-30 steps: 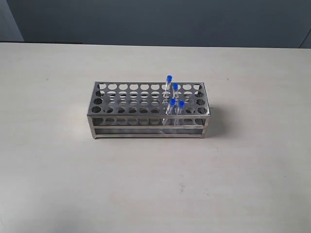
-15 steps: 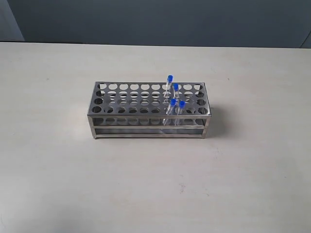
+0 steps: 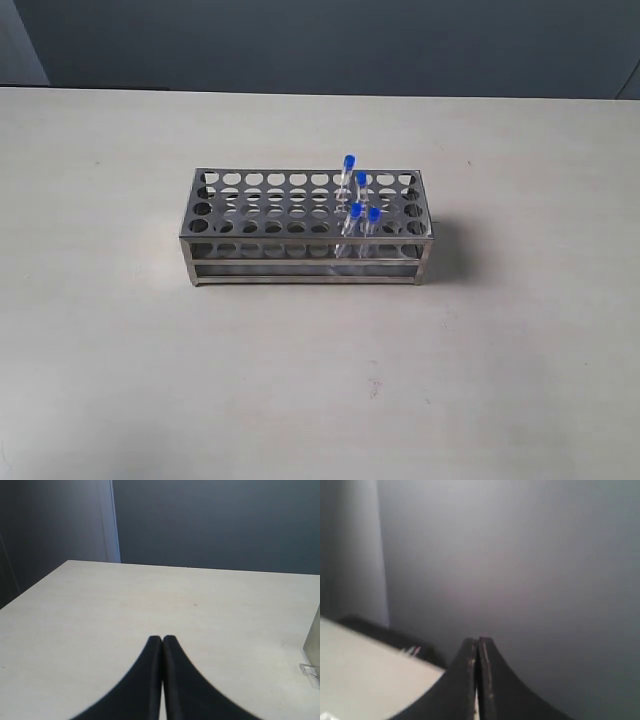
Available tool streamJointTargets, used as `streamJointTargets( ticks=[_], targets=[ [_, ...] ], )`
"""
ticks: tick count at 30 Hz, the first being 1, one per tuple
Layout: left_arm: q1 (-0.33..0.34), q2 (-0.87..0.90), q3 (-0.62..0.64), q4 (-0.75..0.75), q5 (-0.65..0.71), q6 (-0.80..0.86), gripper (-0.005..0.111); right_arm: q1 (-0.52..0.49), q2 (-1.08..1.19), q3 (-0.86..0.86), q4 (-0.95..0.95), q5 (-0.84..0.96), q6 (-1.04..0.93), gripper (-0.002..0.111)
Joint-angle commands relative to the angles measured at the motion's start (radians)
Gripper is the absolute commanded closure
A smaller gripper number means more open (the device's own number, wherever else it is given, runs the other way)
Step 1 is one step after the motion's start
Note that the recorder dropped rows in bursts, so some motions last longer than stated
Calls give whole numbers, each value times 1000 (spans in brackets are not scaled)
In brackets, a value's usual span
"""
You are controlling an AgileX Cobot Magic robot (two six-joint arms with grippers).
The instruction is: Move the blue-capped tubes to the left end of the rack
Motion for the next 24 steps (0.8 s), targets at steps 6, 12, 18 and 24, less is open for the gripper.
streamJointTargets(
  ticks=[6, 12, 18, 24],
  targets=[
    [-9, -4, 3, -3, 3, -2, 106, 267, 354, 375, 973, -299, -944, 109],
    [-9, -4, 3, -3, 3, -2, 106, 278, 499, 397, 761, -315, -956, 107],
    [-9, -4, 3, -3, 3, -2, 106, 278, 605, 395, 638, -380, -948, 62],
    [-9, -4, 3, -3, 3, -2, 106, 278, 618, 395, 607, -393, -948, 49]
  ],
)
